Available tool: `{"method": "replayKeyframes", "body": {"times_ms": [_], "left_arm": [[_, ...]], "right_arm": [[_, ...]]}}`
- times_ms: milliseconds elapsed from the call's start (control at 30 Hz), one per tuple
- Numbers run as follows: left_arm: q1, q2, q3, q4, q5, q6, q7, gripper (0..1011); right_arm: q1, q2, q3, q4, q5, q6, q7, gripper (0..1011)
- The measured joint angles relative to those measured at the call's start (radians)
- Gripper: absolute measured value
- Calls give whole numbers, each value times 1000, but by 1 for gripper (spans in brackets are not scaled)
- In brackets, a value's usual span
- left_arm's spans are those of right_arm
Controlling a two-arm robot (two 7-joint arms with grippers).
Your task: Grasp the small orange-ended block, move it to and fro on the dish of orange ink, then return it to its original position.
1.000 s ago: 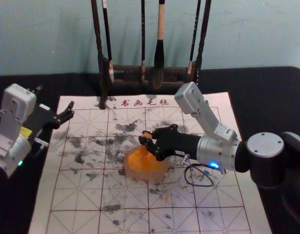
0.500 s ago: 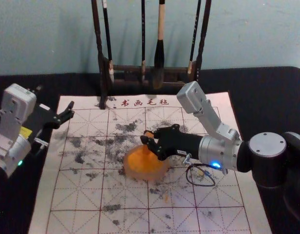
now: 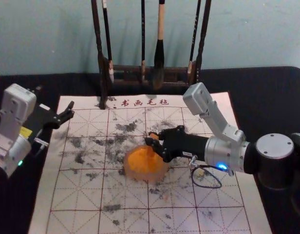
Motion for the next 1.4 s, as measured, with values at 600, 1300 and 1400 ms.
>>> {"method": "replayKeyframes", "body": {"times_ms": [600,1300,1400], "left_arm": [[0,0,0,0,0,0,0,1001],[0,0,0,0,0,0,0,1001],[0,0,0,0,0,0,0,1001]], "right_arm": [[-37,42,2,-55,20,0,16,133],[-27,21,-33,-54,26,4,21,133],[-21,12,-39,-45,24,4,19,133]]}}
